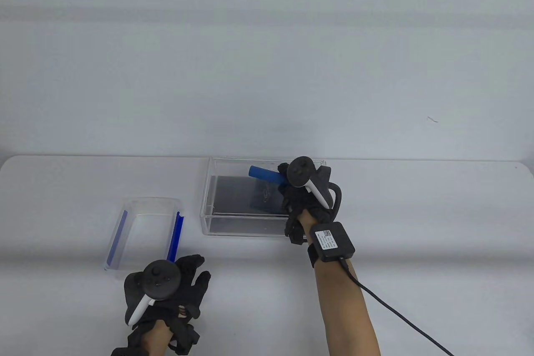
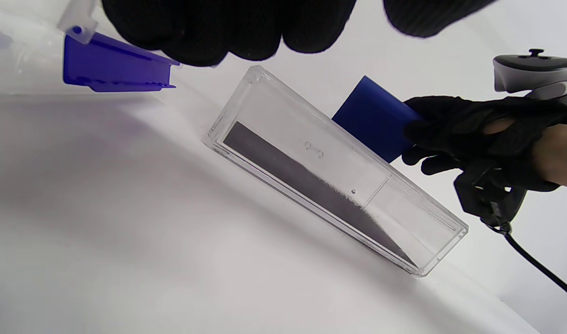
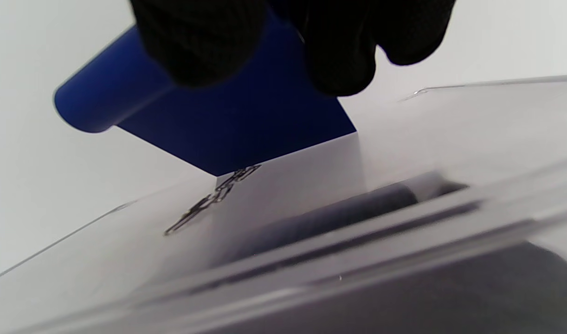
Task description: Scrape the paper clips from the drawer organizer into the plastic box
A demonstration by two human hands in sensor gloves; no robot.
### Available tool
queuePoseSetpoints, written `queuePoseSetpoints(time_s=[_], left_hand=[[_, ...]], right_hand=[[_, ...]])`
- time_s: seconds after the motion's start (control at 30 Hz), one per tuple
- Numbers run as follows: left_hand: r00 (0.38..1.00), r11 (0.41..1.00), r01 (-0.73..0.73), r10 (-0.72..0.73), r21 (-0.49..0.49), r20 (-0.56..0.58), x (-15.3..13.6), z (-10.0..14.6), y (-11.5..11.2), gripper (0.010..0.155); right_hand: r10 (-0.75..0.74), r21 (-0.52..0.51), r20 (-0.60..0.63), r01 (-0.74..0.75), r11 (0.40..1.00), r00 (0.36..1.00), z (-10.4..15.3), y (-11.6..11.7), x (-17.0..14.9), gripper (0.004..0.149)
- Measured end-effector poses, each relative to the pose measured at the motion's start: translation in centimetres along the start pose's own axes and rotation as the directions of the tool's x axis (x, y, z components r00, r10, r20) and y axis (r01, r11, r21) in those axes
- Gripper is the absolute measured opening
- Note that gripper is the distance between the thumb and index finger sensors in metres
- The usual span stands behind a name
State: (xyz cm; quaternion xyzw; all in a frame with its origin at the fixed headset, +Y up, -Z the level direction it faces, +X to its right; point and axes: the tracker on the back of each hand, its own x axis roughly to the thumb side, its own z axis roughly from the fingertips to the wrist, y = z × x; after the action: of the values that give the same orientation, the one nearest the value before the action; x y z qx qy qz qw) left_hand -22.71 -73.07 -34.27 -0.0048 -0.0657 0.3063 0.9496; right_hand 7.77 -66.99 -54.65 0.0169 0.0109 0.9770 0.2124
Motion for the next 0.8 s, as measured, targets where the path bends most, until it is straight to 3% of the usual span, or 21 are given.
queuePoseSetpoints(time_s=[0.27,0.57,0.8], left_hand=[[1.000,1.000,0.003,-0.002,-0.010,0.008,0.1,0.1,-0.3,0.063],[1.000,1.000,-0.004,0.004,-0.014,0.023,0.4,0.1,-0.4,0.063],[1.000,1.000,0.000,0.000,-0.028,0.026,0.6,0.1,-0.6,0.063]], right_hand=[[-0.007,0.093,0.090,-0.001,0.996,0.996,2.9,-0.8,-0.6,0.062],[-0.001,0.127,0.110,-0.013,0.992,0.994,5.8,-1.6,-1.0,0.062],[0.012,0.058,0.113,-0.018,0.998,0.994,7.8,-1.9,-0.9,0.062]])
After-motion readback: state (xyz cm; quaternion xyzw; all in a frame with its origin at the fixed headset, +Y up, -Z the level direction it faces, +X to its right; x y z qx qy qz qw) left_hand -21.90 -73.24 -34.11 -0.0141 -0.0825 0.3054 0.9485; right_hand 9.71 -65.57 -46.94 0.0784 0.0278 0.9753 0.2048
